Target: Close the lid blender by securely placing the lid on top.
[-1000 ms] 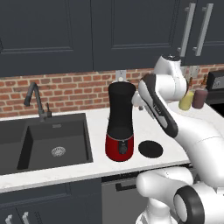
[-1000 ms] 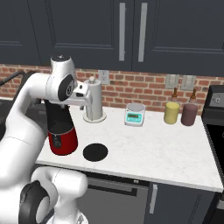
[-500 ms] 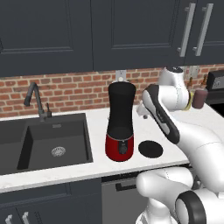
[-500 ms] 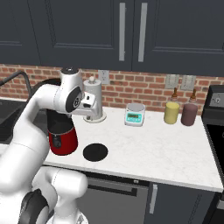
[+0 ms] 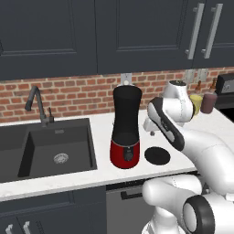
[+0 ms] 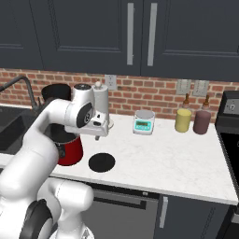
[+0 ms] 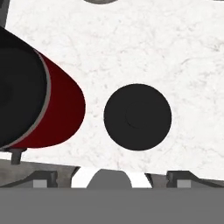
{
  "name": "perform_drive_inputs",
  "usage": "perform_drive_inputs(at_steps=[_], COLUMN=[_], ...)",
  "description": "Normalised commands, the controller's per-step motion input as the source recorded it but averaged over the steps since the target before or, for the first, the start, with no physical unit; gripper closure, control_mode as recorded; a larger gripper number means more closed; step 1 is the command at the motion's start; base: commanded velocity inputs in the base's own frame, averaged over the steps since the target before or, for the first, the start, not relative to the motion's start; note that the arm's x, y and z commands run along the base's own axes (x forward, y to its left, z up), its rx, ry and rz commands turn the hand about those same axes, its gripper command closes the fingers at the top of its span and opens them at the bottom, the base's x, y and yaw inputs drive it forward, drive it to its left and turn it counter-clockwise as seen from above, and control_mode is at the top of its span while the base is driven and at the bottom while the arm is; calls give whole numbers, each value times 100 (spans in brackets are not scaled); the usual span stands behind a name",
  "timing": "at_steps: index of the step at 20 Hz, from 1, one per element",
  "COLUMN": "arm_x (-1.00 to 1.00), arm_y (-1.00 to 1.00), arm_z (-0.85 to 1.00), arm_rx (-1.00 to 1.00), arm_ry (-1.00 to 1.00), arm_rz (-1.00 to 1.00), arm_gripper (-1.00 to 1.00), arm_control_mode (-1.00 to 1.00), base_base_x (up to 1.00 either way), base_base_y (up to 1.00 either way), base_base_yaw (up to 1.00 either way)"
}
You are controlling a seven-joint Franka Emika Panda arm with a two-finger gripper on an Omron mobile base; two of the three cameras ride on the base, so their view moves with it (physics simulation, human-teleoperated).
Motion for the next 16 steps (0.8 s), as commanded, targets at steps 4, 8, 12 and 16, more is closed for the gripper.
perform_drive_inputs(at_steps=[4,8,12,16], arm_x=[0,0,0,0], arm_y=[-18,-18,-20,-14], arm_z=[-50,-46,-41,-37], arm_rx=[0,0,0,0], arm_ry=[14,12,10,7], arm_rz=[0,0,0,0], arm_gripper=[-100,-100,-100,-100], arm_control_mode=[-100,-100,-100,-100], base_base_x=[0,0,0,0], base_base_y=[0,0,0,0], base_base_yaw=[0,0,0,0])
